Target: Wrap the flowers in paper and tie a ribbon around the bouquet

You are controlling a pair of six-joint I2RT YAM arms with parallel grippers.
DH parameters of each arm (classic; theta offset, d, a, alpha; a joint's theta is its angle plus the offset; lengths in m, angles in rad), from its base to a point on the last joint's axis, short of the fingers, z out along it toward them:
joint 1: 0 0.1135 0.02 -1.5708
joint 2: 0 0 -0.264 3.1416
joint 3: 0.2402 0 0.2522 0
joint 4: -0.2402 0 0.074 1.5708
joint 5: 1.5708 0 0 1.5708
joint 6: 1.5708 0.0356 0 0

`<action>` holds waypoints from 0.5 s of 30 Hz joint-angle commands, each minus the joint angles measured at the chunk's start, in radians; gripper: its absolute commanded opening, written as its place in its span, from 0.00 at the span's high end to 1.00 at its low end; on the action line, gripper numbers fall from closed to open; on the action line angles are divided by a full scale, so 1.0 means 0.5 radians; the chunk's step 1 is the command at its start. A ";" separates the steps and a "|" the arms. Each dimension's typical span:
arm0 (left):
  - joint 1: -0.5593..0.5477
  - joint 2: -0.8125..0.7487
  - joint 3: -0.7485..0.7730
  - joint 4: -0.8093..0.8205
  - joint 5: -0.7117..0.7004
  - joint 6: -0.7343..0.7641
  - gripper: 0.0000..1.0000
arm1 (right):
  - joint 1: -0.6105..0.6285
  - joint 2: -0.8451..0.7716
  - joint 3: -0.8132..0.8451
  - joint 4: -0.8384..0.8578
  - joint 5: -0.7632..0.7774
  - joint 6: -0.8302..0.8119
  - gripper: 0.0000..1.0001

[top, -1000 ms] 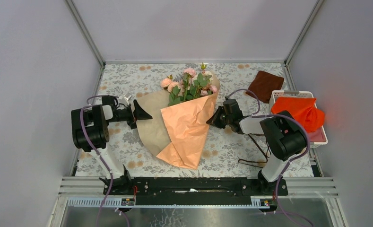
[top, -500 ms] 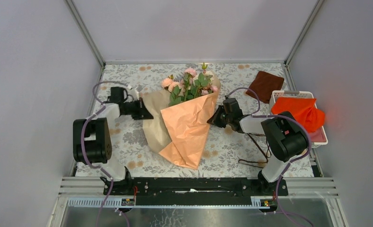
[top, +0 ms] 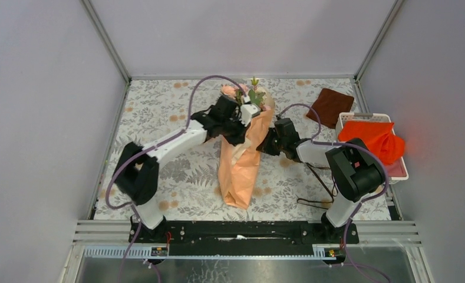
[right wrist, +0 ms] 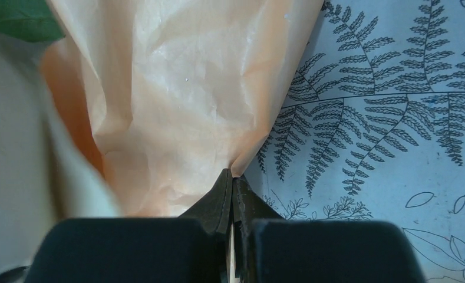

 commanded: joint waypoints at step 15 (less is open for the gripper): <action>-0.419 0.677 0.191 -0.003 -0.638 0.267 1.00 | -0.104 -0.216 -0.044 0.060 -0.070 -0.029 0.68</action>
